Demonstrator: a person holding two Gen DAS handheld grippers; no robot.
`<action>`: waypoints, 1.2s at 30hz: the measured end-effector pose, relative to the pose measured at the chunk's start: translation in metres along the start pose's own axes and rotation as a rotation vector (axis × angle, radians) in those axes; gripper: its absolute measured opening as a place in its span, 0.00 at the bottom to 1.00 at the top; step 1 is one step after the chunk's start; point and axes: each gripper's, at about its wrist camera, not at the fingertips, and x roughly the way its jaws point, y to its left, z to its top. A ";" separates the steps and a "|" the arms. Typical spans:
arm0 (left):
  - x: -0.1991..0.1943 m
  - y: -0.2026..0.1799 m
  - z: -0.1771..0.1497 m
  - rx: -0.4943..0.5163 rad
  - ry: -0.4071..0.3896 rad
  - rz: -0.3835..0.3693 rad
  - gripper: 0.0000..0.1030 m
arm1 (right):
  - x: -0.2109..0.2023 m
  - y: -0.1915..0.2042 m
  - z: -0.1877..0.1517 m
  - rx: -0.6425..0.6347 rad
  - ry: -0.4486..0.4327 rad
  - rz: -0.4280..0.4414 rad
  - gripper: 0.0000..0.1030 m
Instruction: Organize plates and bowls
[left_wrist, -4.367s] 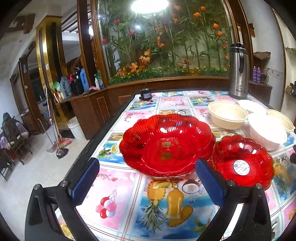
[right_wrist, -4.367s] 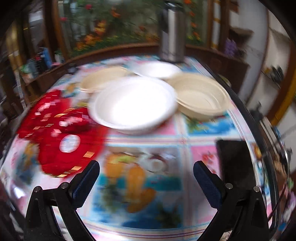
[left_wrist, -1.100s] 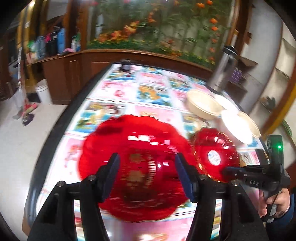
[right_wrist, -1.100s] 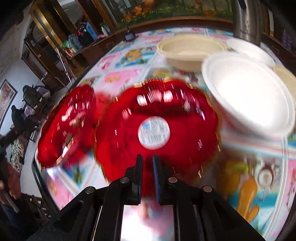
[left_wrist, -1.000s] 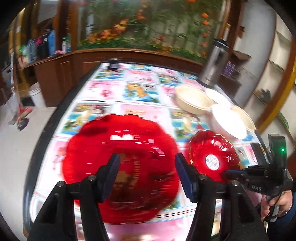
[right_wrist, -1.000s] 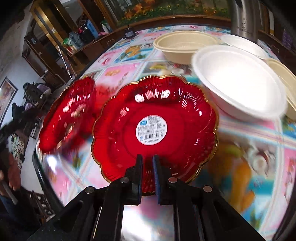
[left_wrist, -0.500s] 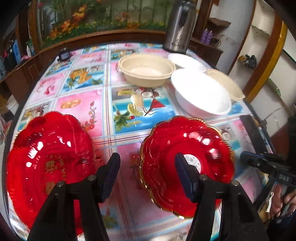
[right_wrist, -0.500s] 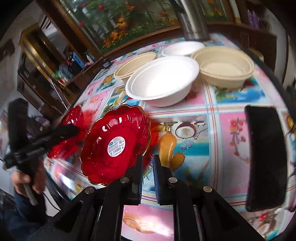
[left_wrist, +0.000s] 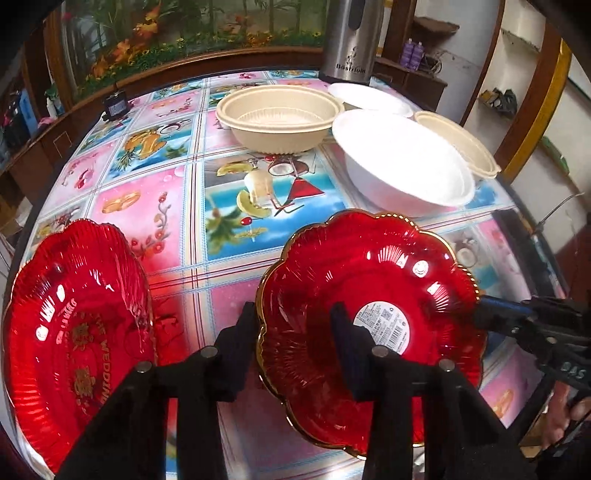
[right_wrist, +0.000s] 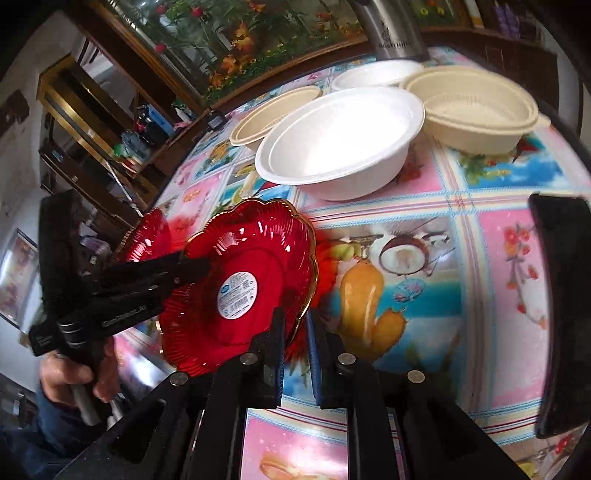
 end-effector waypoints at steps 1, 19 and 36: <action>0.000 -0.001 -0.001 -0.001 0.003 -0.005 0.38 | -0.001 0.000 -0.001 -0.006 -0.003 -0.012 0.12; -0.034 0.006 -0.001 -0.026 -0.078 -0.036 0.38 | -0.020 0.014 0.003 -0.027 -0.055 -0.036 0.12; -0.103 0.090 -0.017 -0.201 -0.208 0.033 0.38 | -0.019 0.108 0.050 -0.189 -0.106 0.038 0.12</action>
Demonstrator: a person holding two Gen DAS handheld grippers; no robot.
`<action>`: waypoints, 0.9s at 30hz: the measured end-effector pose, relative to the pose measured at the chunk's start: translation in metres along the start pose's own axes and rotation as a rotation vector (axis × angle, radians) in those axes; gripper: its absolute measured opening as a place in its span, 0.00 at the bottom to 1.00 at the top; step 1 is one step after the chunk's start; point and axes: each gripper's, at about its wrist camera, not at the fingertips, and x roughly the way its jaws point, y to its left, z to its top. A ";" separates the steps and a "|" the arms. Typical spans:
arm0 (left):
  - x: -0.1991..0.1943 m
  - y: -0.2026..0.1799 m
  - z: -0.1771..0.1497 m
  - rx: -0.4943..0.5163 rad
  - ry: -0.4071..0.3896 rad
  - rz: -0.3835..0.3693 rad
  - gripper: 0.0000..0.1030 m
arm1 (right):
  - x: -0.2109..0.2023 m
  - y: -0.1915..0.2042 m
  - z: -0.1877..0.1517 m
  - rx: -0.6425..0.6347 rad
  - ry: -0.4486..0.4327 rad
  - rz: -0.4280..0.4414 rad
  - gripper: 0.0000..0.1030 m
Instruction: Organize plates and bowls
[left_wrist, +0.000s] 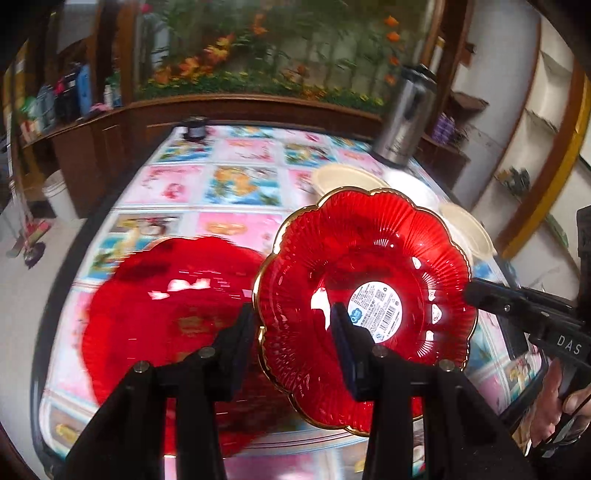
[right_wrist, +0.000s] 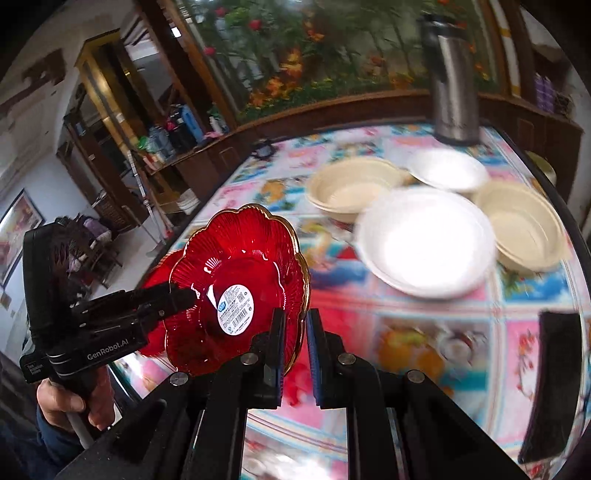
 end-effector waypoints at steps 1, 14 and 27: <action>-0.004 0.011 0.000 -0.017 -0.006 0.014 0.38 | 0.005 0.007 0.004 -0.011 0.002 0.010 0.12; -0.002 0.122 -0.016 -0.214 0.019 0.144 0.38 | 0.128 0.088 0.020 -0.106 0.193 0.088 0.12; 0.020 0.135 -0.020 -0.219 0.053 0.155 0.48 | 0.169 0.100 0.010 -0.170 0.282 0.019 0.14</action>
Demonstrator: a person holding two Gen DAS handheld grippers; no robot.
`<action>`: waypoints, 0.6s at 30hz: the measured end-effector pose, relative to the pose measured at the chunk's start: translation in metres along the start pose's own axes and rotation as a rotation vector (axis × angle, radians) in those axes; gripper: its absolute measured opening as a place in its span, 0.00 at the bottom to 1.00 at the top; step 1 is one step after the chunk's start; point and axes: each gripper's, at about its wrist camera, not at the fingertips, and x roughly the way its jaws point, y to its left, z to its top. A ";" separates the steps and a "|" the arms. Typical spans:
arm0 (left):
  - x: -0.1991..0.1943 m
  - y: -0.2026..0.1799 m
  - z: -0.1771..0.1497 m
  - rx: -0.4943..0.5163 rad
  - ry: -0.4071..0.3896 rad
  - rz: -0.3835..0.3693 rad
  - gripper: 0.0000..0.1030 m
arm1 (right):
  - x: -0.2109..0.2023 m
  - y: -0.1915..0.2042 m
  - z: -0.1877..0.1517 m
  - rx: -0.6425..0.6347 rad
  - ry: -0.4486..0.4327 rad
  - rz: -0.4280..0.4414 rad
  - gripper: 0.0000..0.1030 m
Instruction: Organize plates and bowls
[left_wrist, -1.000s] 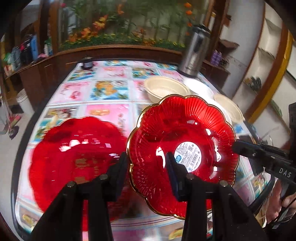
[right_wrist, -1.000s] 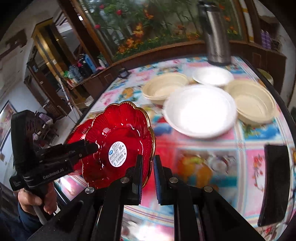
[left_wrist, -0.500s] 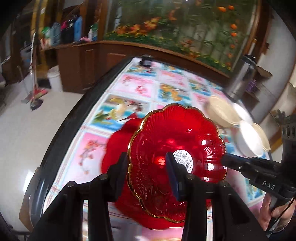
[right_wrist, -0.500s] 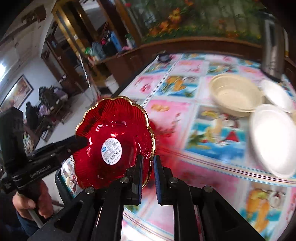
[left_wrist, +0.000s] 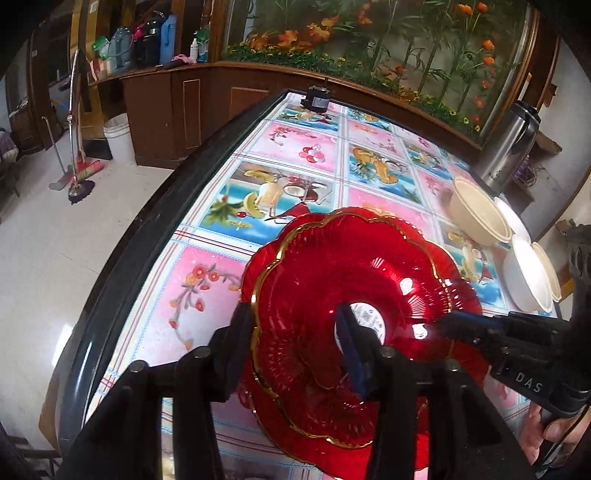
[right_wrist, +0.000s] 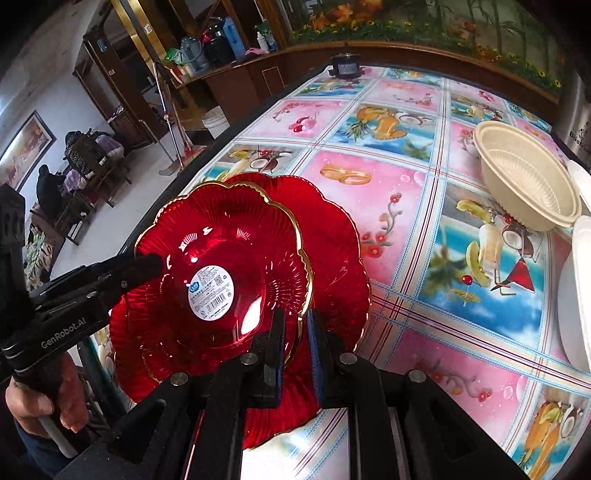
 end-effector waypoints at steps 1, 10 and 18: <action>0.000 -0.001 0.000 0.002 0.000 -0.004 0.51 | 0.000 0.000 0.000 -0.001 0.001 -0.002 0.14; 0.001 -0.007 -0.001 0.010 0.002 -0.006 0.62 | -0.006 -0.005 -0.002 0.033 0.003 0.047 0.16; -0.002 -0.009 -0.001 0.010 -0.003 0.003 0.64 | -0.012 -0.006 -0.003 0.044 -0.009 0.068 0.21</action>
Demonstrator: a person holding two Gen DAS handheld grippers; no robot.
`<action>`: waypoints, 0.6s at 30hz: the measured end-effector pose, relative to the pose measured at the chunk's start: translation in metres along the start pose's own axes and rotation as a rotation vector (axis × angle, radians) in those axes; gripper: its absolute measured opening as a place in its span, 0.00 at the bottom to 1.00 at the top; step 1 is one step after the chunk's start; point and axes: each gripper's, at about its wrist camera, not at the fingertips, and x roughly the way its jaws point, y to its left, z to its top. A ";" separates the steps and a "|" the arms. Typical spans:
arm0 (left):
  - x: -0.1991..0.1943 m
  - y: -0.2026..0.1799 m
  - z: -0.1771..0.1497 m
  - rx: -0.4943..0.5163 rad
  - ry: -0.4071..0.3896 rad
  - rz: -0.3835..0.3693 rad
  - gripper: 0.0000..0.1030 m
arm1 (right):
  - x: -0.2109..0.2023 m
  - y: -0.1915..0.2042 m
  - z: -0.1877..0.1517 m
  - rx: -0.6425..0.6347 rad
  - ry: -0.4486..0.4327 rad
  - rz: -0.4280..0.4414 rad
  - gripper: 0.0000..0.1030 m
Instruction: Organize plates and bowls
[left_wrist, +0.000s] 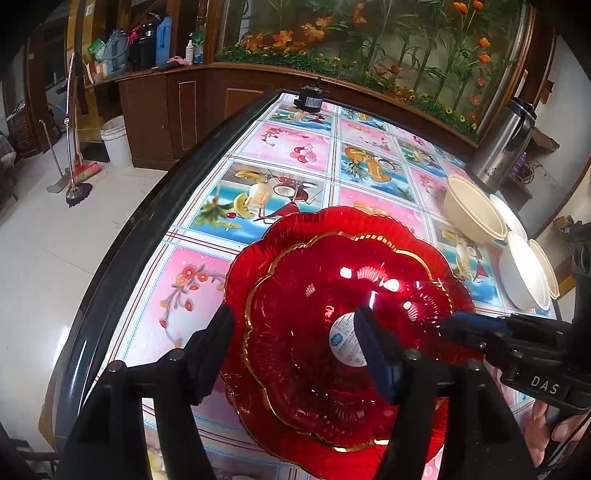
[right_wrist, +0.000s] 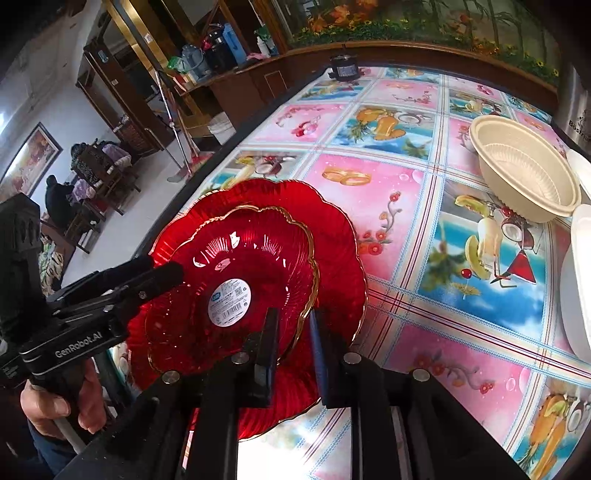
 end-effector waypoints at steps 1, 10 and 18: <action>-0.001 0.000 0.000 0.000 -0.001 -0.001 0.64 | 0.000 0.000 0.000 -0.002 -0.005 -0.001 0.22; -0.013 -0.007 0.001 0.011 -0.023 -0.007 0.66 | -0.023 -0.013 -0.004 0.036 -0.052 0.036 0.23; -0.027 -0.040 -0.001 0.086 -0.048 -0.035 0.70 | -0.052 -0.046 -0.012 0.118 -0.107 0.049 0.24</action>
